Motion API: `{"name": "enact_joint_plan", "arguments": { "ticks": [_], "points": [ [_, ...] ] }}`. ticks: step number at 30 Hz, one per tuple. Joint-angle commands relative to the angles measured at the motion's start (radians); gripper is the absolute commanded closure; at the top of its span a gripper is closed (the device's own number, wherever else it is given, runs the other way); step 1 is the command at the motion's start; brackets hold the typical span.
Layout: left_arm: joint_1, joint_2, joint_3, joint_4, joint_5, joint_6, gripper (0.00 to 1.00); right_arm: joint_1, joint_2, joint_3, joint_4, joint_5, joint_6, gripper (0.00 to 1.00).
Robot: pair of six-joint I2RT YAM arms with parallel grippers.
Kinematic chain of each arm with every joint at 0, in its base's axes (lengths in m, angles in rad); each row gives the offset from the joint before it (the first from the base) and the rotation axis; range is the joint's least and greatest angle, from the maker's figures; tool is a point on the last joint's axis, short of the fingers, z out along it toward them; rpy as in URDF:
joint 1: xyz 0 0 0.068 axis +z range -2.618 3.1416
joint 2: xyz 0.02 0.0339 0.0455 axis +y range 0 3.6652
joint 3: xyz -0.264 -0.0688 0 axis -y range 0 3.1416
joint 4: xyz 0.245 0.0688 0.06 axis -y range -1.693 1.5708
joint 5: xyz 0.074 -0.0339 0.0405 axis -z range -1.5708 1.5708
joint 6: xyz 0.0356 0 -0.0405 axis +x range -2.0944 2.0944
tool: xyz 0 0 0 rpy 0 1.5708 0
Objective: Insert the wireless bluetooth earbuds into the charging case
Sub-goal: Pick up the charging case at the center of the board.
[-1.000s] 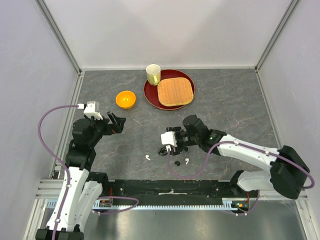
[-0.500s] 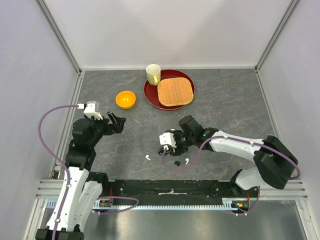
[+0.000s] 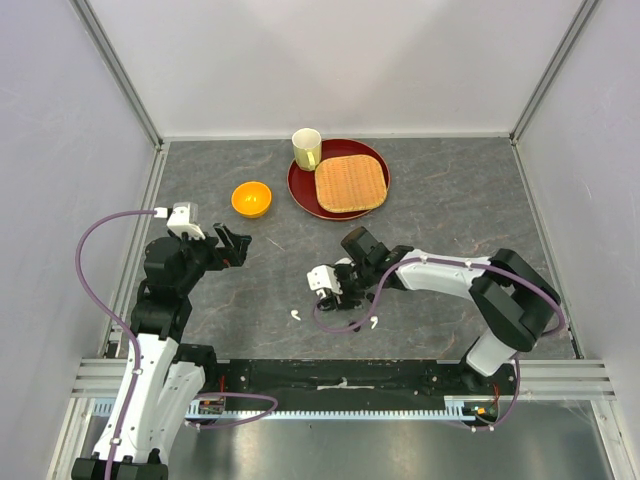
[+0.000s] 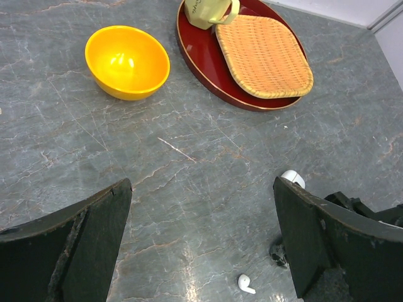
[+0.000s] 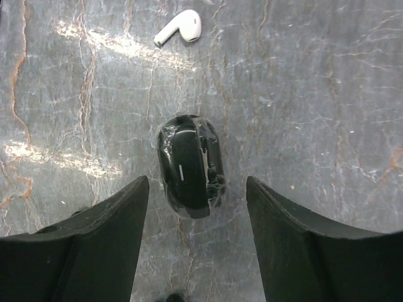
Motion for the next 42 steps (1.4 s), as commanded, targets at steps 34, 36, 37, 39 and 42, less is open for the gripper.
{"name": "enact_joint_plan", "arguments": {
  "ticks": [34,36,37,39,42],
  "points": [
    [0.008,-0.045,0.014,0.110,0.033,-0.124,0.00,0.018,-0.058,0.009,0.143,0.062,0.157,1.00],
    [0.008,-0.049,0.017,0.124,0.110,-0.129,0.00,0.024,-0.115,-0.051,0.269,0.078,0.206,1.00],
    [0.008,-0.046,0.018,0.136,0.151,-0.124,0.00,0.029,-0.164,-0.066,0.304,0.096,0.226,1.00],
    [0.008,-0.039,0.014,0.156,0.284,-0.101,0.00,0.032,-0.208,-0.103,0.393,0.113,0.266,1.00],
    [0.009,-0.014,-0.002,0.179,0.378,-0.078,0.00,0.038,-0.271,-0.134,0.469,0.170,0.321,1.00]
  ]
}}
